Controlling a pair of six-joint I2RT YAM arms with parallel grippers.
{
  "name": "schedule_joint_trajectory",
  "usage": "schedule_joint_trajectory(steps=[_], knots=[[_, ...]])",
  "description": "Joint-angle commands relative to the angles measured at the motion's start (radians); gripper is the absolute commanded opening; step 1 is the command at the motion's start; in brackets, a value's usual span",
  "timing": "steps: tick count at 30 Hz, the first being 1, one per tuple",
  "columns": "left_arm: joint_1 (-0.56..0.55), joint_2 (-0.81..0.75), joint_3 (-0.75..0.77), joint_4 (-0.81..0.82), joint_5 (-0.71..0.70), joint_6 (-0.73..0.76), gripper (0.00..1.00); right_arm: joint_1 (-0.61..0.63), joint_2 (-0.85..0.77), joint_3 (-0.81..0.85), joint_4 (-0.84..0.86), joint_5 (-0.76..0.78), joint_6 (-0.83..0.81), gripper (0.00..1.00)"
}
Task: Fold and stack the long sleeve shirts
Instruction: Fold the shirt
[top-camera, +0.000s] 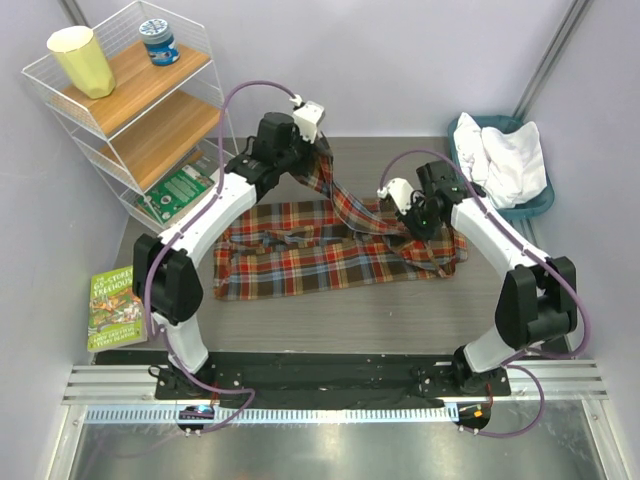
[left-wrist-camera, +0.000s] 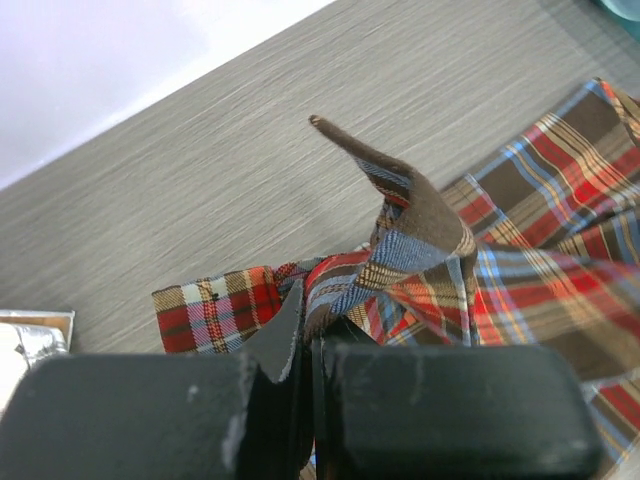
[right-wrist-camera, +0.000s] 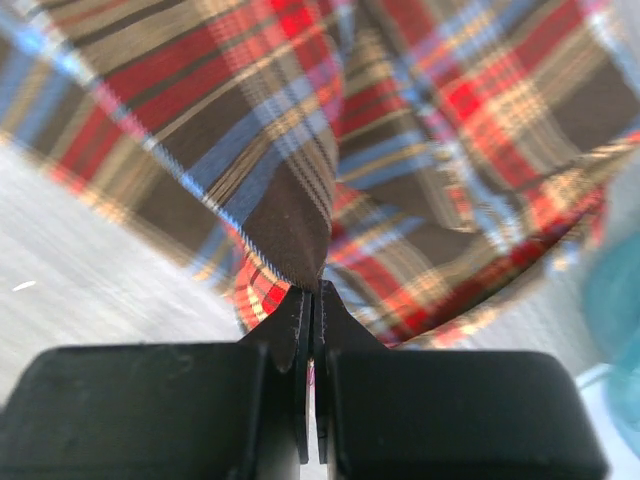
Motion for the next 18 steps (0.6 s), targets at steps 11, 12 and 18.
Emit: schedule_joint_trajectory(steps=[11,12,18], knots=[[0.001,-0.155,-0.099,0.079,0.152,0.141,0.0,-0.169,0.181,0.149,0.085,-0.038,-0.119,0.1],[0.003,-0.158,-0.097,0.077,0.153,0.144,0.0,-0.178,0.185,0.151,0.096,-0.039,-0.116,0.1],[0.001,-0.157,-0.085,0.074,0.16,0.159,0.0,-0.184,0.213,0.181,0.124,-0.101,-0.09,0.15]])
